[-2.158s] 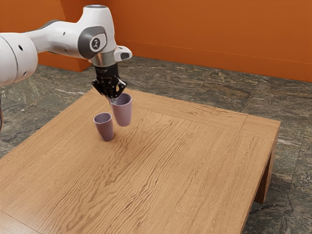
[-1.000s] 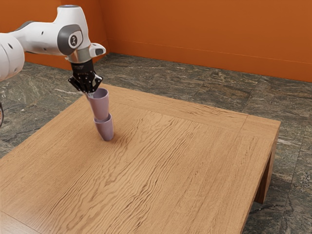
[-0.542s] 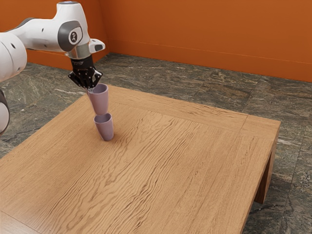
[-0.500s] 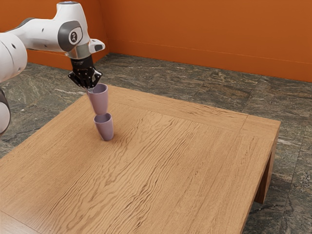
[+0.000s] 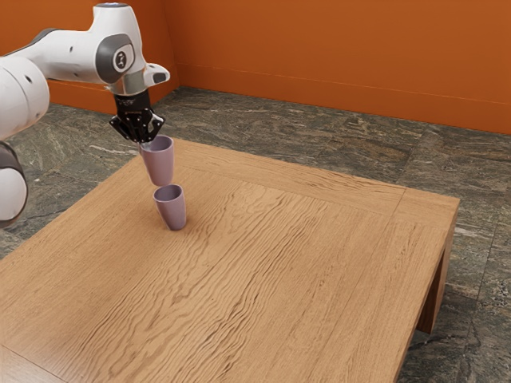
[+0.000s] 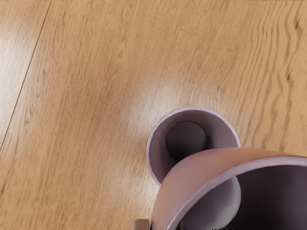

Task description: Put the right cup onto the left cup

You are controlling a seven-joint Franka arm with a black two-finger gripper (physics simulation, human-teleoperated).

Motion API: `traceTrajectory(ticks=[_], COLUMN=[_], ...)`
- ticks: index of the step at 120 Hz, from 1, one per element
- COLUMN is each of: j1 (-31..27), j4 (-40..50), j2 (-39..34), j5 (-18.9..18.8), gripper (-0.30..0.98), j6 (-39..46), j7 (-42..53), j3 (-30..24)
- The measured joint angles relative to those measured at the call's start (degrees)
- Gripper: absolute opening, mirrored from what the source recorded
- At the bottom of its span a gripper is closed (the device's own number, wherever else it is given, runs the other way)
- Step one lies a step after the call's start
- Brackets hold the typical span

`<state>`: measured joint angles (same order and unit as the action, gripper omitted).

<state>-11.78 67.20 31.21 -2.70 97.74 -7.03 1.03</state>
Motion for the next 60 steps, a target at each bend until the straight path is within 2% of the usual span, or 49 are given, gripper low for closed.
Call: traceTrajectory(ticks=[60], j1=[-0.08], j4=[-6.05], j2=[4.48], j5=[-0.35], gripper=[-0.10], j6=[-1.72], j7=[0.77], j3=[0.01])
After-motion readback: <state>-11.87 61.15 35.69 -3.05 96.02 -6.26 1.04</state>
